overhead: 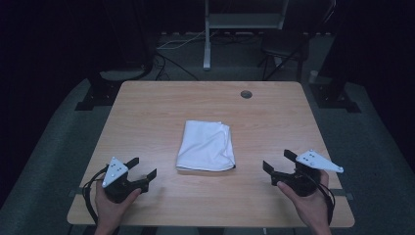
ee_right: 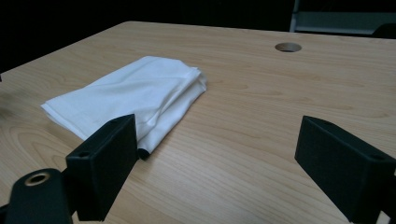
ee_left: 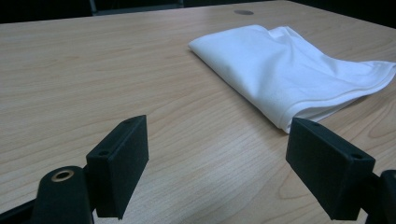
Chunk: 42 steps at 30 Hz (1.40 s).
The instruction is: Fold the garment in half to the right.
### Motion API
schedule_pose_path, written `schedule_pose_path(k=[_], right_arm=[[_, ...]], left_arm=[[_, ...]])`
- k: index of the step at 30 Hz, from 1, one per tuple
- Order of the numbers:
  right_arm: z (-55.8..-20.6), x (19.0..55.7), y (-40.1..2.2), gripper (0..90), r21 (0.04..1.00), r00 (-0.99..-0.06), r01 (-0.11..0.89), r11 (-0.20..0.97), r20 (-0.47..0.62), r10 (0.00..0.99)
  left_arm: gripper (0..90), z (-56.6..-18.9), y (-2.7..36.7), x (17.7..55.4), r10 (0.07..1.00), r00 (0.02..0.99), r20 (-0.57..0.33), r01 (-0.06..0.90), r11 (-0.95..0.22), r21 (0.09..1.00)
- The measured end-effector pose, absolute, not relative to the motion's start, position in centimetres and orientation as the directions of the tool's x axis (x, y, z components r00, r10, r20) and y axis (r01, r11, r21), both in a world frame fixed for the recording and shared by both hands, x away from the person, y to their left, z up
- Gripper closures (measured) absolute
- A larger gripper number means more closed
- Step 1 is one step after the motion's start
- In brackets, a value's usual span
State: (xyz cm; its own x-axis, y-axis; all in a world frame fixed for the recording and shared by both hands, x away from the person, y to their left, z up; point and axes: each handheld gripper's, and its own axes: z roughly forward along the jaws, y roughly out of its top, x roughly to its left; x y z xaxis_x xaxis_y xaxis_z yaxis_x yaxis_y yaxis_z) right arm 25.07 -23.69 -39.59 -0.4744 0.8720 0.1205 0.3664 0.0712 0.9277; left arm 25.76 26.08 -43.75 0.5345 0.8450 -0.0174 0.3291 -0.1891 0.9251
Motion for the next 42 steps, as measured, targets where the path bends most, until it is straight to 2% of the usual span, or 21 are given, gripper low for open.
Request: schedule_pose_path(k=[42], right_arm=[[-42.8, 23.1, -28.2, 12.6, 0.934, -0.349, 0.358, -0.018, 0.151, 0.925]], left_arm=[[21.2, -43.7, 26.1, 25.7, 0.847, 0.531, -0.018, 0.33, -0.187, 0.925]])
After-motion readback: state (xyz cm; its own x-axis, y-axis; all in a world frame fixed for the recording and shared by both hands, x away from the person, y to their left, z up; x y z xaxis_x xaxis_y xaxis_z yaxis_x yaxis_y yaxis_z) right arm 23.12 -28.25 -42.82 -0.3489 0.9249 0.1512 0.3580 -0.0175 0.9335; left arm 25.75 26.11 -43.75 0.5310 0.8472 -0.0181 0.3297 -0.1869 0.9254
